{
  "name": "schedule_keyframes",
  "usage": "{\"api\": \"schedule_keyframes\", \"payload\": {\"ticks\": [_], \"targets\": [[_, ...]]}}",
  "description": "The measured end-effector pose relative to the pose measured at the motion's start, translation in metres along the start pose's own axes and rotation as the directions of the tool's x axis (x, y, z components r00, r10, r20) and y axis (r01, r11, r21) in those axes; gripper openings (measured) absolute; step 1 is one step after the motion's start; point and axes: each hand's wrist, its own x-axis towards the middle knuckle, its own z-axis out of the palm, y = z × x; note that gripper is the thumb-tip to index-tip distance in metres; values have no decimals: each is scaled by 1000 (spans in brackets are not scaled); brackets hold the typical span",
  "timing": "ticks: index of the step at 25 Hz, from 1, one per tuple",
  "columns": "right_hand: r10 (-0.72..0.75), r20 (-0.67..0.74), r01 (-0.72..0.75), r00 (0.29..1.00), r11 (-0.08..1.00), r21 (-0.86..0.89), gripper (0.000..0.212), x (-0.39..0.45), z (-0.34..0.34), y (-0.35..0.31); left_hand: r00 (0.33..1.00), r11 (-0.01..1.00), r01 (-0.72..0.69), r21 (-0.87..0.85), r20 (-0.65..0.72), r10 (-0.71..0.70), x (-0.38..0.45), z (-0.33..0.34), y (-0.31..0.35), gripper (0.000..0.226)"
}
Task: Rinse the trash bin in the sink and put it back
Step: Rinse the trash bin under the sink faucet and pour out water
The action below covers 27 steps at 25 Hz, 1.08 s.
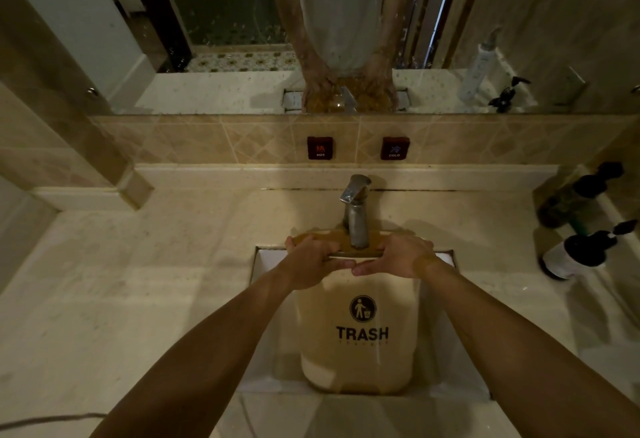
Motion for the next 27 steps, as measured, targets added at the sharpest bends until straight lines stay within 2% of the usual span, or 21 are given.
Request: {"api": "schedule_keyframes", "payload": {"ticks": [5,10,14,19,22,27], "targets": [[-10,2,10,1000,1000,2,66,1,0,0,1000,1000,-6,-4,-4,6,0,1,0,34],[-4,-15,4,1000,1000,19,66,0,1,1,1000,1000,-8,-19,-5,8,-2,0,1,27],[-7,-8,7,1000,1000,23,74,1,1,1,1000,1000,11,-20,8,-10,-2,0,1,25],[-24,-12,24,1000,999,22,60,-4,-2,0,1000,1000,9,-12,-7,-9,-1,0,1,30],[-19,-15,19,1000,1000,25,77,-1,0,1,1000,1000,2,-18,-10,-3,0,1,1,34],[-14,-23,14,1000,1000,11,73,0,1,1,1000,1000,-4,-18,-21,3,1,2,0,28]]}}
